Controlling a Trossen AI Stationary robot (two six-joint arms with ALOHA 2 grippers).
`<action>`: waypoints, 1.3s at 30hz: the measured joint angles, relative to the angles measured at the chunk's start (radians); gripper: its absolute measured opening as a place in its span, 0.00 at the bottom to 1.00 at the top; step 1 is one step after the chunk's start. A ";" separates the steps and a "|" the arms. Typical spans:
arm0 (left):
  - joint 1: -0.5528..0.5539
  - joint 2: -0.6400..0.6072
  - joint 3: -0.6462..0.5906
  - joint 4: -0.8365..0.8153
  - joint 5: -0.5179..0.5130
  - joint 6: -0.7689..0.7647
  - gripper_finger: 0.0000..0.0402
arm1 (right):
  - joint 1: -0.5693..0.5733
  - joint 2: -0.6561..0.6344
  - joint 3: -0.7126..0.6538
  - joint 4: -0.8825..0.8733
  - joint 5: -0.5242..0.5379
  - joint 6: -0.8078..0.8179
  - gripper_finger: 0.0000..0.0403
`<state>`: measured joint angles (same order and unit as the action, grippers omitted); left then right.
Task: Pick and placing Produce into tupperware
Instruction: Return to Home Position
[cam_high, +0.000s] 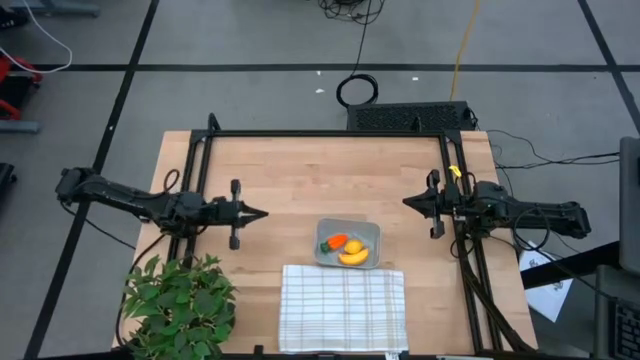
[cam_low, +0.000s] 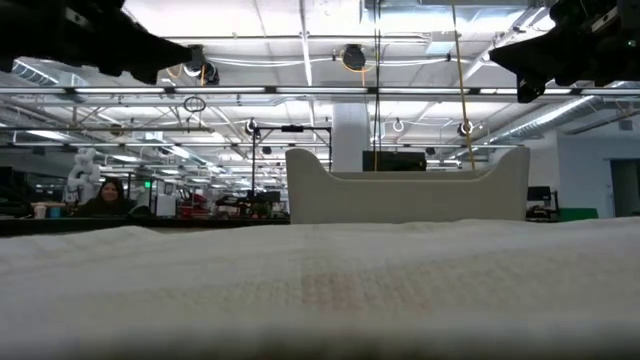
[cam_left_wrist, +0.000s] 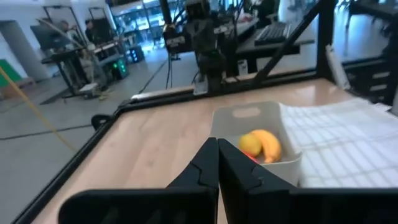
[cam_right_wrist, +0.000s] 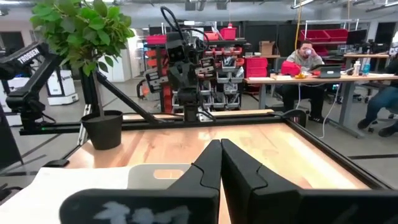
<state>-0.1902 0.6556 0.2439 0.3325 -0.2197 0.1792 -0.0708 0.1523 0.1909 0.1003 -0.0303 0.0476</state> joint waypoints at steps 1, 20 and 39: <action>-0.005 -0.023 -0.011 -0.006 0.001 -0.005 0.00 | 0.000 0.000 0.000 -0.002 0.000 0.000 0.00; -0.151 -0.348 -0.045 -0.249 -0.122 0.104 0.00 | 0.000 -0.002 0.000 0.011 -0.072 0.046 0.00; 0.066 -0.402 -0.046 -0.330 0.108 0.153 0.00 | -0.015 -0.002 0.000 0.000 0.054 -0.019 0.00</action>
<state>-0.1238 0.2537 0.1983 0.0020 -0.1121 0.3323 -0.0856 0.1505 0.1909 0.1001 0.0238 0.0289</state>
